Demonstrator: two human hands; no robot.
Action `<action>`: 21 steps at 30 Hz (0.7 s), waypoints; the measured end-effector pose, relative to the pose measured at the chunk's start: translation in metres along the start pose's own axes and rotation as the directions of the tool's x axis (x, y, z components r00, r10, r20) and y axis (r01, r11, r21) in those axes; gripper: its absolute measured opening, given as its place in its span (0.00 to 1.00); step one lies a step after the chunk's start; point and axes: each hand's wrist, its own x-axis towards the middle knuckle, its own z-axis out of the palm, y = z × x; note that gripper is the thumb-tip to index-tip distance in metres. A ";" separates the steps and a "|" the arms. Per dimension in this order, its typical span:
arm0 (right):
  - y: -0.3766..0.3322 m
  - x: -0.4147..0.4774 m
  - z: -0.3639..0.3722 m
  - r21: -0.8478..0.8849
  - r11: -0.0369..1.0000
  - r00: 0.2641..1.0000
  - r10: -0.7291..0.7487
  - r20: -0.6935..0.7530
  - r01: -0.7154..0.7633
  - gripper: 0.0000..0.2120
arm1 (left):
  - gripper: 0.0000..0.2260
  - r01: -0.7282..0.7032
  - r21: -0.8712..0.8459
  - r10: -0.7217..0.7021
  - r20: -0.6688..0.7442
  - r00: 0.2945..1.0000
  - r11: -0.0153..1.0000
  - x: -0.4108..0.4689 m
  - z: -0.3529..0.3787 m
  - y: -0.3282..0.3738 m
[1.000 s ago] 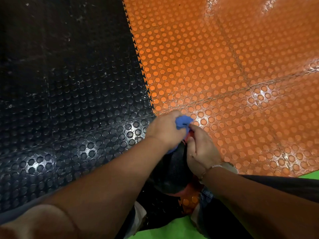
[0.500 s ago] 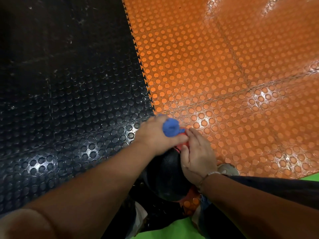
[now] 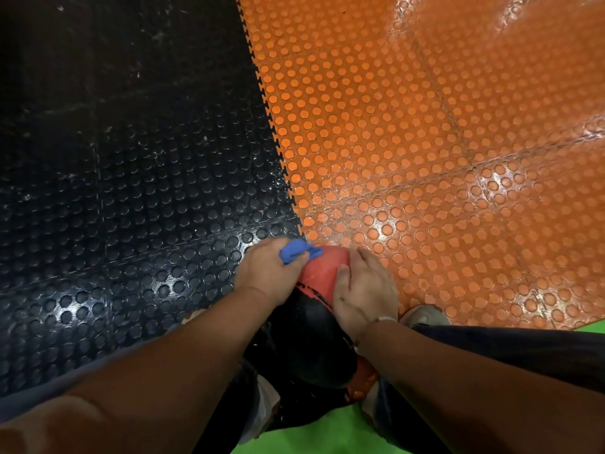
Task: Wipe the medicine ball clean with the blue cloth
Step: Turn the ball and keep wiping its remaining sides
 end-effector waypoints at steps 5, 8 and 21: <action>0.007 0.011 -0.011 0.038 0.999 1.000 0.021 0.018 -0.022 0.23 | 0.07 -0.196 -0.055 0.196 -0.001 0.981 0.979 -0.018 0.010 0.026; 0.010 0.010 -0.016 0.052 0.998 0.999 0.032 0.041 -0.034 0.22 | 0.08 -0.187 0.074 0.188 -0.002 0.982 0.980 -0.012 0.012 0.026; 0.007 0.016 -0.013 0.029 0.999 0.999 0.023 0.028 -0.024 0.22 | 0.05 0.001 0.117 0.000 -0.008 1.000 0.993 -0.002 -0.003 0.020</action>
